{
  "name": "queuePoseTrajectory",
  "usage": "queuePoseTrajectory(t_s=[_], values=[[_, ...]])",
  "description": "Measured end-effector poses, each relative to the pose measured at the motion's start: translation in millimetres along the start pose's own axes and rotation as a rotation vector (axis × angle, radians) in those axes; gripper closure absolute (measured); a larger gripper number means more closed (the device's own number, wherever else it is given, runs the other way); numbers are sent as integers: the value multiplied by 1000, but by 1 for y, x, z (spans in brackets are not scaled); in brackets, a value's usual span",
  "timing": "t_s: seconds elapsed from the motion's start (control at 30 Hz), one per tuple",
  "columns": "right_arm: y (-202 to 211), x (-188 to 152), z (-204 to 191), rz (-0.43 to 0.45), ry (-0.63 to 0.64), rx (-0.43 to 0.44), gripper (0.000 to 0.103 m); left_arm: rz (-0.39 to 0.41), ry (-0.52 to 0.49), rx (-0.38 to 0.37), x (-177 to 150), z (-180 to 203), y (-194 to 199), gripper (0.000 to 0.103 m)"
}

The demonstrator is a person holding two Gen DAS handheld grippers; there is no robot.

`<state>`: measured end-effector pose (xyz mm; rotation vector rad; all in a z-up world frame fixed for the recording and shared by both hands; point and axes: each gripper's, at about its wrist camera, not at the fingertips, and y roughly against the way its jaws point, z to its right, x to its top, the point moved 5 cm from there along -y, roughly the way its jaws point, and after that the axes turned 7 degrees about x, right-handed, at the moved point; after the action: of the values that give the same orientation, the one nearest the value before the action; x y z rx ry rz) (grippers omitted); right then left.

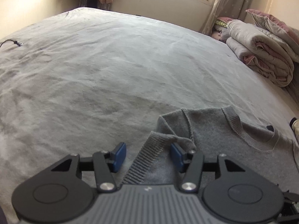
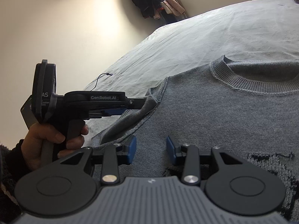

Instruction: Fold clothes

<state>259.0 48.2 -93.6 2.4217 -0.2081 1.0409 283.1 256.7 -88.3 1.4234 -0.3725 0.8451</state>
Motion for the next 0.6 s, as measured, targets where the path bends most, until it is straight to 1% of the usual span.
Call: queuePoseTrajectory(t_s=[0.03, 0.07, 0.1, 0.13, 0.2, 0.23, 0.37, 0.4, 0.47, 0.5, 0.6], values=[[0, 0, 0, 0, -1, 1, 63, -1, 17, -15, 0, 0, 0, 50], [0, 0, 0, 0, -2, 2, 63, -2, 33, -31, 1, 0, -1, 61], [0, 0, 1, 0, -4, 3, 63, -9, 54, -52, 1, 0, -1, 82], [0, 0, 1, 0, -6, 4, 63, -8, 80, -60, 1, -1, 0, 89], [0, 1, 1, 0, -9, 6, 63, 21, 125, -38, 2, -4, 6, 95], [0, 1, 1, 1, -10, 6, 63, 45, 131, -6, 4, -6, 11, 96], [0, 1, 1, 2, -11, 5, 63, 135, 143, 146, 17, -16, 29, 96], [0, 1, 1, 2, -10, 4, 63, 147, 142, 189, 19, -19, 32, 97], [0, 0, 1, 2, -10, 4, 63, 156, 135, 286, 25, -27, 34, 97], [0, 0, 1, 2, -9, 4, 63, 155, 137, 319, 27, -32, 33, 97], [0, 0, 1, 2, -7, 3, 63, 112, 151, 368, 28, -47, 26, 95]])
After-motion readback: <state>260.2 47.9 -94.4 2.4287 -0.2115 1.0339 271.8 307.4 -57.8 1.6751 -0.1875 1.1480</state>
